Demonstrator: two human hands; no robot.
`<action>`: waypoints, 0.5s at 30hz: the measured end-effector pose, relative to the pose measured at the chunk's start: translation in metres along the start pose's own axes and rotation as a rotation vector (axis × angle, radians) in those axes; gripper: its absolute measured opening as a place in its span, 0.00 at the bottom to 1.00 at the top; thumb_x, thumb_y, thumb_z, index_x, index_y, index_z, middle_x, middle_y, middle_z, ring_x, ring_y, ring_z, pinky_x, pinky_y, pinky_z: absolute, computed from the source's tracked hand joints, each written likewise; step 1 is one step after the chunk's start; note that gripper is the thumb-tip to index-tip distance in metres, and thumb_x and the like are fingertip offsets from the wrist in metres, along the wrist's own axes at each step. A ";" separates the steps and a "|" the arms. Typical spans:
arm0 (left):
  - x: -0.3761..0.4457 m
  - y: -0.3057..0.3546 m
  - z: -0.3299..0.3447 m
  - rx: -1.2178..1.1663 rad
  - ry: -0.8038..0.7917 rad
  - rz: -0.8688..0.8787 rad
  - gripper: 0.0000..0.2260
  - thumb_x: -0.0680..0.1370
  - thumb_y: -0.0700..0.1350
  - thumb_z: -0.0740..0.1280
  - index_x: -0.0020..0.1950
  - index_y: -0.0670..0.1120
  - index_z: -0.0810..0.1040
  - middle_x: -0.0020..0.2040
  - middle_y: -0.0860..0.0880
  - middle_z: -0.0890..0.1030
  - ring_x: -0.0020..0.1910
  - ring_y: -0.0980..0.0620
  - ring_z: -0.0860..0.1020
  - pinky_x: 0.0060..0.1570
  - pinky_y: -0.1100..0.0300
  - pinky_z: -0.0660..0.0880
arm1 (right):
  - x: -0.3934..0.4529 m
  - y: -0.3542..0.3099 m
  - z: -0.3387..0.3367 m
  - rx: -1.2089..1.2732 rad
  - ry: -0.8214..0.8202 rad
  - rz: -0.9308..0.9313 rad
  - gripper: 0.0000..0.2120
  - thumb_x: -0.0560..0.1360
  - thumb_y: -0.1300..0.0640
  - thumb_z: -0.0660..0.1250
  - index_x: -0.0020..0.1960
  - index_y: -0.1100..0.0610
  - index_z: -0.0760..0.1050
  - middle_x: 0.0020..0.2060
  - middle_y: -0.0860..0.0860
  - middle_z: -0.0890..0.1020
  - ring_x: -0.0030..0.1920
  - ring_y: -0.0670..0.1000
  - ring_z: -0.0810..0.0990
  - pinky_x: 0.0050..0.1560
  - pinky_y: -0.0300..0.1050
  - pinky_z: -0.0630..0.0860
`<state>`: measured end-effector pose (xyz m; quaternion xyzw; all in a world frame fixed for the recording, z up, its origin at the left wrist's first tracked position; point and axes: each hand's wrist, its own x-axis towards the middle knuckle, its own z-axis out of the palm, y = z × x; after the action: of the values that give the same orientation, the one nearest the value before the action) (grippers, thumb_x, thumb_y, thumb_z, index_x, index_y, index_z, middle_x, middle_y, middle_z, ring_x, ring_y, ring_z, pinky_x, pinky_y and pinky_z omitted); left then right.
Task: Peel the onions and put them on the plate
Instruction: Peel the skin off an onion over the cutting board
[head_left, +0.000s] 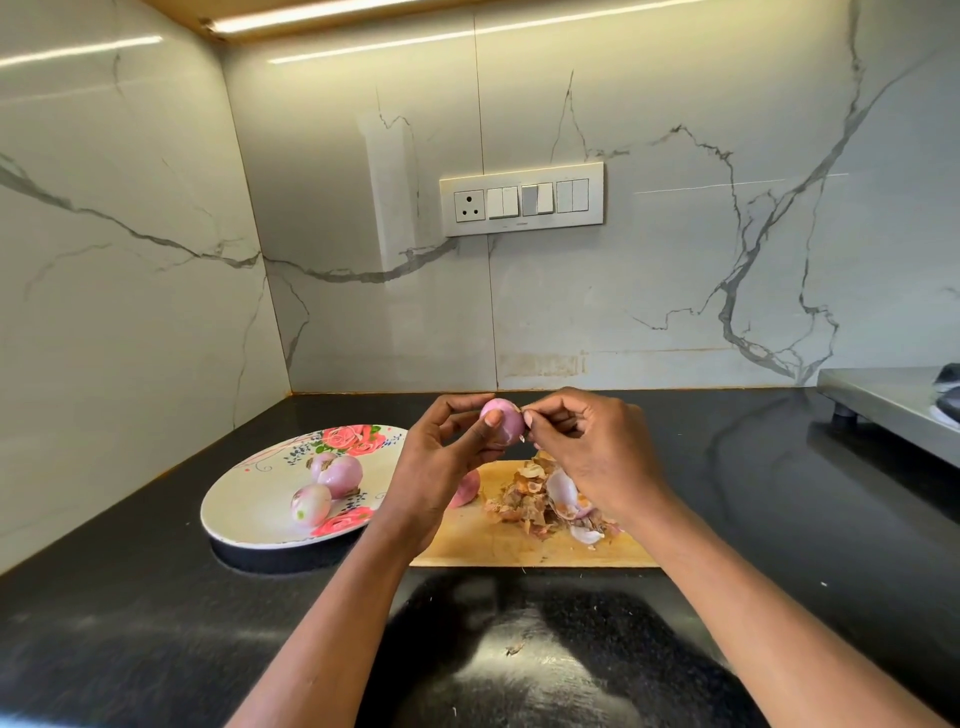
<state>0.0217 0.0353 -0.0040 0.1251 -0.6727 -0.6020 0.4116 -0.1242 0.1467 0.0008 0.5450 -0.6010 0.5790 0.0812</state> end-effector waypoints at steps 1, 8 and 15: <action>0.000 0.000 0.000 -0.002 -0.006 -0.004 0.18 0.74 0.48 0.72 0.62 0.44 0.79 0.55 0.46 0.86 0.55 0.46 0.84 0.56 0.54 0.80 | 0.000 0.000 0.000 -0.011 0.010 -0.001 0.03 0.76 0.58 0.74 0.49 0.55 0.86 0.39 0.43 0.86 0.41 0.41 0.85 0.45 0.40 0.83; 0.000 -0.001 0.000 0.067 -0.002 -0.002 0.21 0.71 0.54 0.78 0.62 0.51 0.81 0.59 0.48 0.84 0.60 0.47 0.82 0.63 0.48 0.76 | 0.000 -0.001 0.005 -0.003 0.012 0.031 0.03 0.76 0.58 0.74 0.49 0.55 0.85 0.39 0.43 0.86 0.41 0.41 0.84 0.44 0.36 0.82; -0.001 0.004 0.001 0.004 -0.016 0.010 0.20 0.71 0.48 0.75 0.63 0.50 0.80 0.57 0.50 0.85 0.57 0.51 0.84 0.60 0.54 0.78 | 0.006 0.008 -0.005 0.063 0.075 0.243 0.04 0.79 0.54 0.71 0.46 0.51 0.83 0.35 0.47 0.85 0.36 0.45 0.85 0.43 0.44 0.83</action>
<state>0.0234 0.0377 -0.0011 0.1178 -0.6779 -0.5995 0.4089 -0.1357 0.1449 0.0018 0.4483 -0.6406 0.6233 0.0159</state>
